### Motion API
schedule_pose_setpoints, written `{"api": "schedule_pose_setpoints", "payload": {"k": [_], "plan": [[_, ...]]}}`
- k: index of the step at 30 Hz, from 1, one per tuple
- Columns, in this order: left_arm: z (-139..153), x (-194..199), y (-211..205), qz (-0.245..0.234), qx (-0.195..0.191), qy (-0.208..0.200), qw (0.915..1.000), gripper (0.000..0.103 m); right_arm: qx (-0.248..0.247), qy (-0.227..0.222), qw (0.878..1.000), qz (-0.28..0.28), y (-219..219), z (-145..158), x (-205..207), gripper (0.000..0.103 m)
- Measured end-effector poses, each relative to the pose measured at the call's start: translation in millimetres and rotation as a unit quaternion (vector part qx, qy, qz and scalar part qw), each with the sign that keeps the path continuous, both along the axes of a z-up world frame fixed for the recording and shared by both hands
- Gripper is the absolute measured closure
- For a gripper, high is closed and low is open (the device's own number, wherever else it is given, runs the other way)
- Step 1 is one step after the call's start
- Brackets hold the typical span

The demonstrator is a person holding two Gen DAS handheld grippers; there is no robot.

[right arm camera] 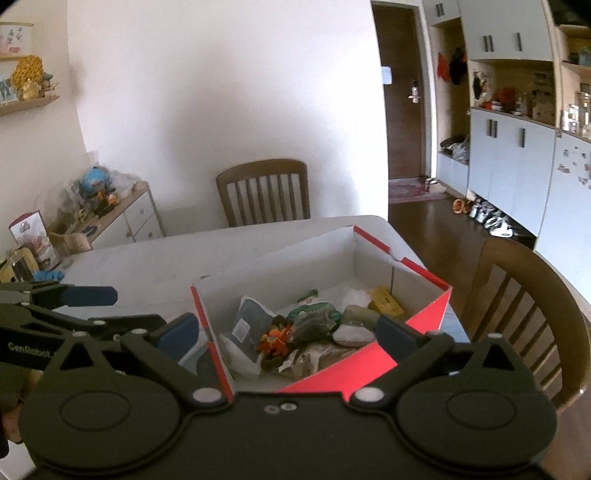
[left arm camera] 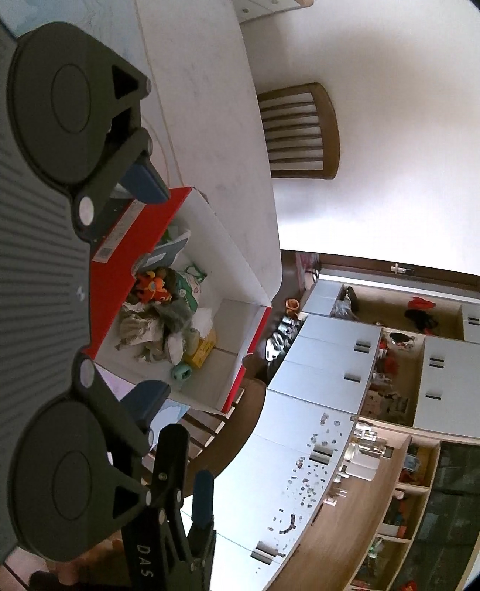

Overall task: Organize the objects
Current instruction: 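Open both tools to release the items and withdraw from the shoebox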

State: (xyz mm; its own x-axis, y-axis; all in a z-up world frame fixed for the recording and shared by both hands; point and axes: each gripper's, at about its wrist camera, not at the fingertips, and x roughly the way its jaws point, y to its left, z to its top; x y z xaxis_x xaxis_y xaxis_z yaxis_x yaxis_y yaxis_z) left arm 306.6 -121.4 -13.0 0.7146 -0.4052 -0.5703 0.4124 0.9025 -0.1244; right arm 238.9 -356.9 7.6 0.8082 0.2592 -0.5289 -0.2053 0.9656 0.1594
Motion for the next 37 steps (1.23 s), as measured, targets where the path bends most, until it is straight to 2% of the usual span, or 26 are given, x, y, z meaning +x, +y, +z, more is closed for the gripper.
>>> {"api": "schedule_pose_setpoints", "payload": {"k": [7, 13, 19, 24, 37], "plan": [[3, -16, 15, -0.002, -0.002, -0.006, 1.0, 0.0, 0.002, -0.015, 0.999, -0.037, 9, -4, -22, 0.001], [6, -32, 21, 0.004, 0.026, -0.026, 0.9993, 0.0, 0.004, -0.018, 0.998, -0.057, 19, -9, -34, 0.001], [4, -41, 24, 0.001, 0.034, -0.025, 0.9991, 0.0, 0.0, -0.013, 0.998, -0.056, 27, -12, -40, 0.001], [1, -41, 30, -0.003, 0.022, -0.013, 0.9997, 0.0, -0.006, -0.008, 0.999, -0.052, 34, -13, -43, 0.001], [-6, -38, 34, 0.003, 0.025, -0.002, 0.9997, 0.0, -0.012, 0.004, 0.999, -0.052, 39, -15, -43, 0.001]]}}
